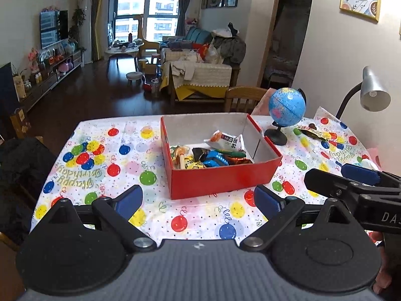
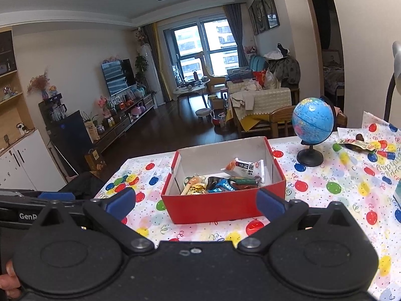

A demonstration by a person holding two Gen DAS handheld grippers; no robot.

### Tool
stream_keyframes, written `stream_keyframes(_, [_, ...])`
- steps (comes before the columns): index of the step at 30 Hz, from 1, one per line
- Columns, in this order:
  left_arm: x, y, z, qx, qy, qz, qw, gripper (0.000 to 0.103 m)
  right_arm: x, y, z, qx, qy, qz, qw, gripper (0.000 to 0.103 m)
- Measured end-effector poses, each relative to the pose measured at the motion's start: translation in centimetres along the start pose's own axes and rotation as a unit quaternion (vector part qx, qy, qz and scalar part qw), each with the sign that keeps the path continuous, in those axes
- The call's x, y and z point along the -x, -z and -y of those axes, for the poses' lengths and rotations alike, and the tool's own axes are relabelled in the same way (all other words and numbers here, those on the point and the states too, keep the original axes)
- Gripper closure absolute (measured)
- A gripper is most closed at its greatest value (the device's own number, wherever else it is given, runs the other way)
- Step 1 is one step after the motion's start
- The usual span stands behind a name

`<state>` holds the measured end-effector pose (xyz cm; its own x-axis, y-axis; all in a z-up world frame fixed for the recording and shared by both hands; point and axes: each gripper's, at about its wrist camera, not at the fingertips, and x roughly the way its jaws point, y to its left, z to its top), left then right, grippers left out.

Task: Organize snacks

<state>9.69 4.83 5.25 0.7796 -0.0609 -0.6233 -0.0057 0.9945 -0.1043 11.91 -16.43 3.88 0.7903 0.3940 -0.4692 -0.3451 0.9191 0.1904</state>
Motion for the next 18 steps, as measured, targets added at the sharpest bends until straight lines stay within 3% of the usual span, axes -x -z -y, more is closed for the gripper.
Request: stream_keyframes(18, [0.9, -1.4, -0.2, 0.004, -0.008, 0.002, 1.0000, 0.007, 0.6, -1.0, -0.3, -0.001, 0.004, 0.000, 1.000, 0.001])
